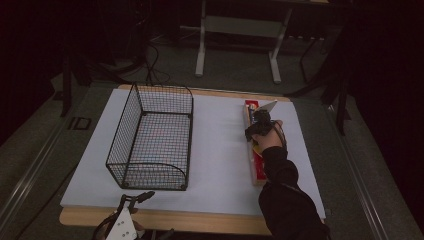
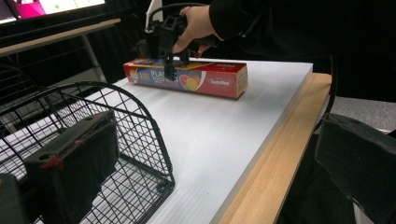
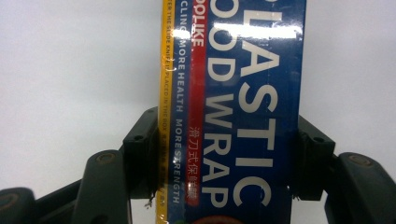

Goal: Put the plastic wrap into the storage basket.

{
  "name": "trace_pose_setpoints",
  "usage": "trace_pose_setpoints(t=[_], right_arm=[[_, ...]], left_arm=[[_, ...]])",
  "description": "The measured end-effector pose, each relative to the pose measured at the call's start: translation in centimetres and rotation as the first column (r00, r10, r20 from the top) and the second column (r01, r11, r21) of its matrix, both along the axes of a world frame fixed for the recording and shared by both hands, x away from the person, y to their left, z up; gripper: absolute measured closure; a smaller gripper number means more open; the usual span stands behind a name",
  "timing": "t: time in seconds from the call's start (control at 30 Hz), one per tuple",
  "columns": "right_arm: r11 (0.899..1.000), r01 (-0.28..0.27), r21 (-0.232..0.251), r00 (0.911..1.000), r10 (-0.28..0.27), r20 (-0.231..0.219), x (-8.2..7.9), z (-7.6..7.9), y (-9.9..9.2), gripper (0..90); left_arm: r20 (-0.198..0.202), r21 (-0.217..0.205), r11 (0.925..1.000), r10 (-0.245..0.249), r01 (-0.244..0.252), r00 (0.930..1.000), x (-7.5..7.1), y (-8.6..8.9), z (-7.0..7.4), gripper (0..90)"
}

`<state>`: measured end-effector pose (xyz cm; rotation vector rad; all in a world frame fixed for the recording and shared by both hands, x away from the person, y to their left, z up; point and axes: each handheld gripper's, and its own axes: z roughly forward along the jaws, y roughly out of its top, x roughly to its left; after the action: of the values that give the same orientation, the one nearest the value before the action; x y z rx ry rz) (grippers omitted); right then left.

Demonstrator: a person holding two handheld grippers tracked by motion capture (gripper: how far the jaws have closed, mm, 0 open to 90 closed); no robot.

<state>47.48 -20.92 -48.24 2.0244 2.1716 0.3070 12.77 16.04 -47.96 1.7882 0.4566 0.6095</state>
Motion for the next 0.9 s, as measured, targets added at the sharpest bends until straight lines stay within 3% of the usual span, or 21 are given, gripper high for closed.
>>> trace_pose_setpoints(t=[0.17,0.33,0.47,0.7,0.9], right_arm=[[1.0,-0.001,0.015,0.9999,0.0,0.017,-0.1,0.8,-0.1,39.1],[0.999,-0.027,0.02,0.9986,0.026,0.047,-0.4,2.8,0.2,39.1],[0.996,-0.034,0.08,0.998,0.03,0.056,-0.5,4.2,0.5,39.1],[0.995,-0.095,0.038,0.9895,0.09,0.113,-0.9,6.6,1.9,39.1],[0.991,-0.131,0.03,0.982,0.125,0.142,-1.1,8.4,3.2,39.1]], left_arm=[[-0.001,0.007,1.0,0.0,0.0,1.0,0.0,-0.1,0.0,0.2],[-0.001,0.004,1.0,-0.001,0.001,1.0,0.0,-0.1,0.0,0.2],[-0.002,0.008,1.0,-0.001,0.001,1.0,0.0,-0.1,0.0,0.2],[0.0,0.015,0.9999,-0.003,0.003,1.0,0.0,-0.2,0.0,0.2],[-0.001,0.016,0.9999,-0.006,0.006,1.0,0.0,-0.2,-0.1,0.2]])
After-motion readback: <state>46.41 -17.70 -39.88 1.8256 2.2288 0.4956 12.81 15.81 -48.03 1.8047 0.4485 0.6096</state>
